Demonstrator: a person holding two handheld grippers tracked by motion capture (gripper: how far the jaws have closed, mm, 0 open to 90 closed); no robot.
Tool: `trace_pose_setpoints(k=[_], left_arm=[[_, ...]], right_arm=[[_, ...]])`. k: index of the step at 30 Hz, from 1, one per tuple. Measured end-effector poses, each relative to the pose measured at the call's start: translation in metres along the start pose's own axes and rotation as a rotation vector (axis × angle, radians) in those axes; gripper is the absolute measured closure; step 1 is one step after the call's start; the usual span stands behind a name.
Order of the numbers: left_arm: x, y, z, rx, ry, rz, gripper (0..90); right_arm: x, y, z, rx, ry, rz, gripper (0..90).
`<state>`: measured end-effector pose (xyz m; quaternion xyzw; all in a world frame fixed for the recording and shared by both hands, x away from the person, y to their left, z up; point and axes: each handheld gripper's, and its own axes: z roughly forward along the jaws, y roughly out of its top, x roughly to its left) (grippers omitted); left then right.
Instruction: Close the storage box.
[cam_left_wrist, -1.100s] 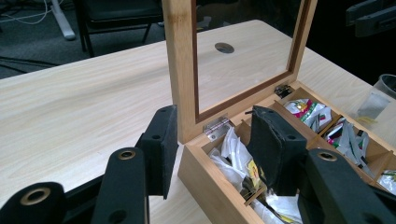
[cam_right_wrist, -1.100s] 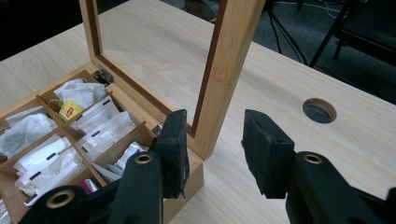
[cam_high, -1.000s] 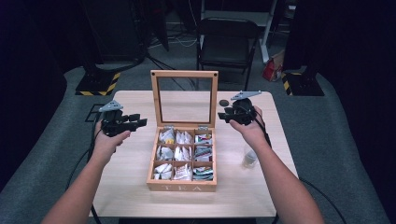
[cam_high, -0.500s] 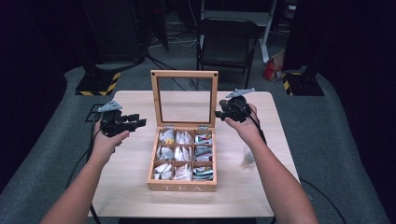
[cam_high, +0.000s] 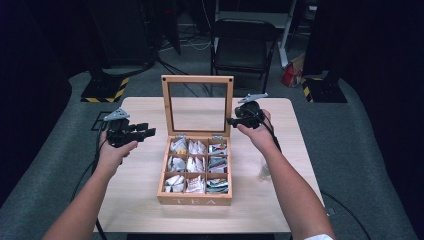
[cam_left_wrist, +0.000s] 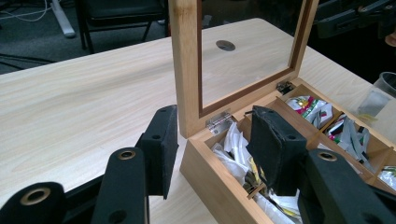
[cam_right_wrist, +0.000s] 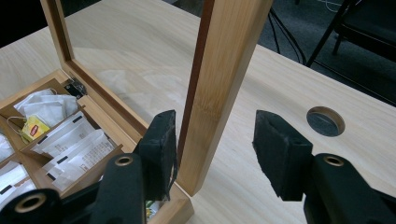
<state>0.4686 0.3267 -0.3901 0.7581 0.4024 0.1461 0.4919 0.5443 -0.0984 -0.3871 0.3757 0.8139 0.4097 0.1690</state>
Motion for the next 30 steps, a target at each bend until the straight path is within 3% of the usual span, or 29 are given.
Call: trace_pose_setpoints(k=[12,18,30], left_arm=[[0.0005,-0.0009,-0.0029,-0.003,-0.001,-0.008,51.8],[0.0012,-0.0012,-0.0033,-0.002,0.001,-0.002,51.8],[-0.0005,0.0014,-0.0025,0.002,0.002,0.008,51.8]], right_arm=[[0.0043,0.0040,0.0080,-0.017,0.042,-0.002,48.3],[0.0065,0.0081,0.0094,-0.007,0.032,-0.002,47.9],[0.0036,0.0084,0.0008,-0.003,0.054,0.036,60.9]])
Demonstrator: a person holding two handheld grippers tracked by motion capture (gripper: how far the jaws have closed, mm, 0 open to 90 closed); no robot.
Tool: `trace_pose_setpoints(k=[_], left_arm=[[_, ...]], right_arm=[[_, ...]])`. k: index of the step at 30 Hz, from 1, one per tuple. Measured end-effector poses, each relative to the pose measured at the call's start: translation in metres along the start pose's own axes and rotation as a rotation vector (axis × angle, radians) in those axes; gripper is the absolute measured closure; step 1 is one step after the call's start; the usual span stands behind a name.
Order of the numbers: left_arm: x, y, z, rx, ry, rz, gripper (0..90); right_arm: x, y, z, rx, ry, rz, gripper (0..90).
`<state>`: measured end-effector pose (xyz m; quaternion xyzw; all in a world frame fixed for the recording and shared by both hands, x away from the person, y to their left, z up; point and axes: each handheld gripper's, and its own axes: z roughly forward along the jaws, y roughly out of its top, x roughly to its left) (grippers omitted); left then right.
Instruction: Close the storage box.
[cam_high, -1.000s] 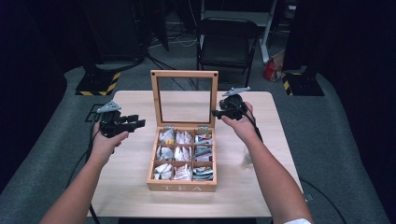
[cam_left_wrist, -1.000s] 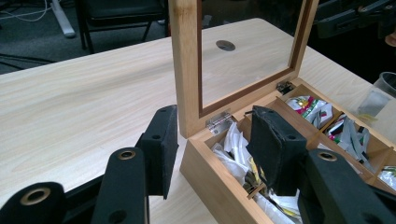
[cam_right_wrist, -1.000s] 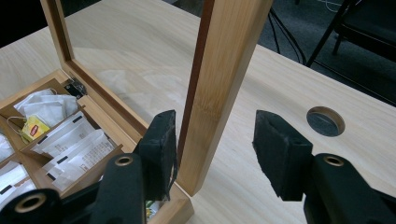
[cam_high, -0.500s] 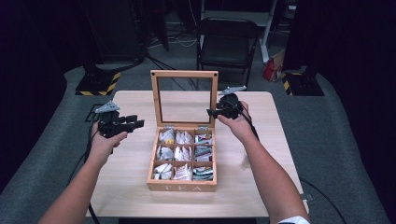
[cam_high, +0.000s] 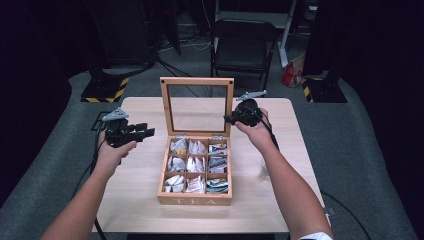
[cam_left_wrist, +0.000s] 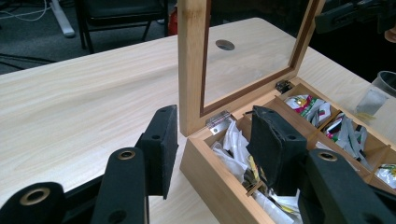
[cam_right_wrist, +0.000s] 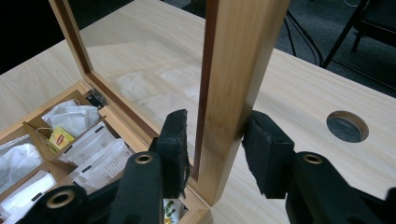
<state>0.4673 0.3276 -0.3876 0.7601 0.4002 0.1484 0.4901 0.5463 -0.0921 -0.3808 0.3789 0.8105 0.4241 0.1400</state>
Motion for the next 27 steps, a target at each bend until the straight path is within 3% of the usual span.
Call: trace_pose_setpoints(k=[15,19,27], left_arm=[[-0.012,0.013,0.010,-0.006,-0.015,0.024,51.9],[-0.014,0.018,0.011,-0.009,-0.020,0.030,52.1],[-0.020,0.029,0.014,-0.011,-0.021,0.041,52.3]], right_arm=[[0.011,-0.003,-0.012,-0.019,-0.009,0.007,64.6],[0.014,-0.002,-0.014,-0.018,-0.016,-0.018,64.7],[0.016,-0.008,-0.018,-0.037,-0.005,0.004,63.9]])
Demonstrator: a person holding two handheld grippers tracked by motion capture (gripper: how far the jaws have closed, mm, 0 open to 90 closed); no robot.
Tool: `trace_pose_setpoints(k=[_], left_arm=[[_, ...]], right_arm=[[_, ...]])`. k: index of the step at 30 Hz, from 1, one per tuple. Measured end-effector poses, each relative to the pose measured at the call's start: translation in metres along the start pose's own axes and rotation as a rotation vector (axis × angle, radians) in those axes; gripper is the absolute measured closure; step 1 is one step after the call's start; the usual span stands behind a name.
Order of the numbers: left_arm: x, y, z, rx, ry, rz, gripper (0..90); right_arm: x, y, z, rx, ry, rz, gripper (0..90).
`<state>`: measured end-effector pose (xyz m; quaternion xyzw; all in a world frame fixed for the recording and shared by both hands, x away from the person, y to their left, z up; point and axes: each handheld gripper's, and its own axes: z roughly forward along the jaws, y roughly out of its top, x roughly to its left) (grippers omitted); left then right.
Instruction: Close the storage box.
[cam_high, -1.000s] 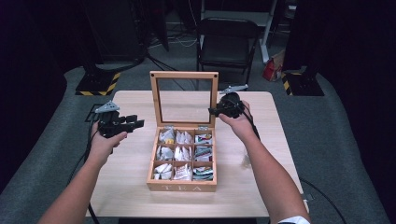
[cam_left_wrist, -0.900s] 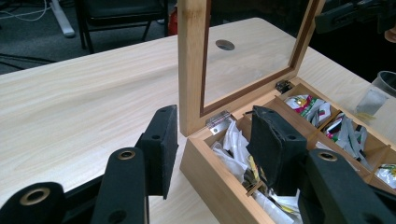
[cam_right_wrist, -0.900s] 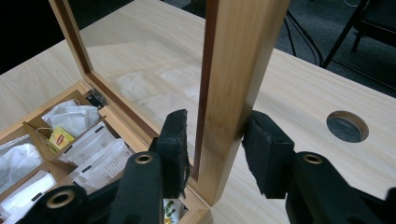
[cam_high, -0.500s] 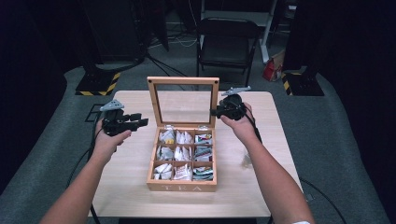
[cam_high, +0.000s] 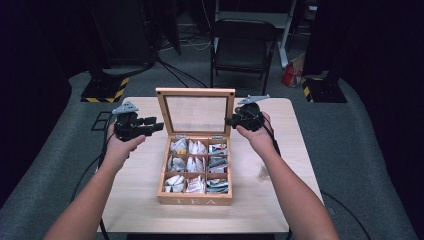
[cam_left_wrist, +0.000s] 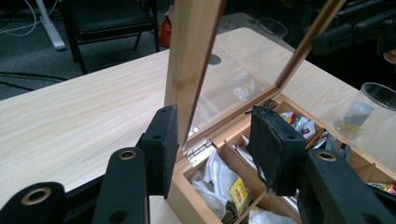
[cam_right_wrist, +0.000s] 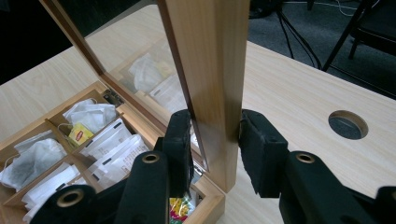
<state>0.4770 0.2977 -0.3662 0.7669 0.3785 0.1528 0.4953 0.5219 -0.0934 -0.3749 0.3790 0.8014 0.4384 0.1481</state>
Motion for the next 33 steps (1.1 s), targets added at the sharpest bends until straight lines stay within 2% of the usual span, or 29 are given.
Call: trace_pose_setpoints(k=[9,14,15,20,28,33], left_arm=[[-0.005,0.016,0.001,-0.020,-0.001,0.006,53.0],[-0.010,0.023,-0.001,-0.019,0.004,0.028,53.9],[-0.011,0.023,-0.001,-0.023,0.005,0.024,55.2],[-0.012,0.025,-0.009,-0.042,-0.008,0.021,59.4],[-0.020,0.030,-0.020,-0.055,-0.020,0.034,58.6],[-0.024,0.031,-0.026,-0.057,-0.024,0.027,58.6]], right_arm=[[0.004,-0.007,-0.006,-0.012,0.018,0.007,62.6],[0.007,-0.010,-0.009,-0.010,0.023,-0.002,62.1],[0.007,-0.010,-0.009,-0.012,0.026,-0.012,62.0],[0.009,-0.013,-0.010,-0.015,0.026,-0.007,61.6],[0.012,-0.016,-0.013,-0.009,0.026,-0.027,61.1],[0.014,-0.017,-0.013,-0.009,0.026,-0.037,60.6]])
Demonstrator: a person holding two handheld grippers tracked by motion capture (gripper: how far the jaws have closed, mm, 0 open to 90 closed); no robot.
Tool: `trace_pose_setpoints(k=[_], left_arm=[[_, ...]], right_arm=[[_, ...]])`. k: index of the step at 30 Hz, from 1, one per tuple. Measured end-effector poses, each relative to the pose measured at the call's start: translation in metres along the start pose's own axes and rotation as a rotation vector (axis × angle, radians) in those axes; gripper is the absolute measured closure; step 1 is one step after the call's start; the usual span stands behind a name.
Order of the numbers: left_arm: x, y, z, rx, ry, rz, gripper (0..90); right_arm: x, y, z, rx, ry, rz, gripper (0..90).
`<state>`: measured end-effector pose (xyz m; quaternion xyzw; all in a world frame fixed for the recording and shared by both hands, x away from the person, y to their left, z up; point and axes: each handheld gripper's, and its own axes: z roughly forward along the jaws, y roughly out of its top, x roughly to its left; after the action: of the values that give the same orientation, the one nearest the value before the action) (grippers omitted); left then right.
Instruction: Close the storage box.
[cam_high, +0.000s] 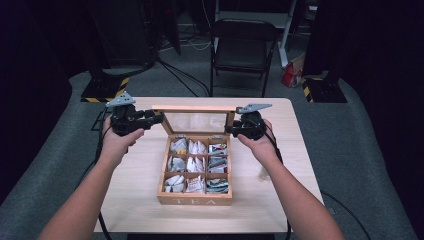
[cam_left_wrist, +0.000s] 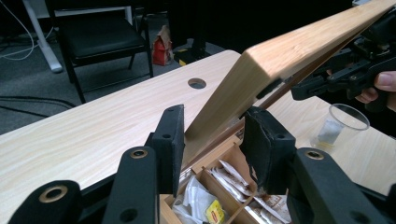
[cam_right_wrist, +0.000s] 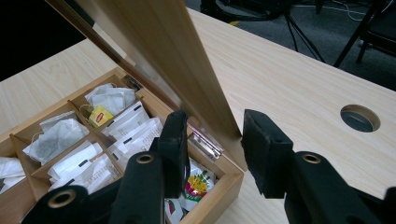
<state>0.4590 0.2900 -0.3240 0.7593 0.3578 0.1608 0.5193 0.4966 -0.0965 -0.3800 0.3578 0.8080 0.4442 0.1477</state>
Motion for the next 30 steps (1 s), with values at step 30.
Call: trace_pose_setpoints(k=[30], left_arm=[[-0.020,-0.011,-0.017,0.017,-0.006,0.032,56.7]], right_arm=[[0.017,-0.013,-0.025,-0.031,0.015,-0.027,54.3]])
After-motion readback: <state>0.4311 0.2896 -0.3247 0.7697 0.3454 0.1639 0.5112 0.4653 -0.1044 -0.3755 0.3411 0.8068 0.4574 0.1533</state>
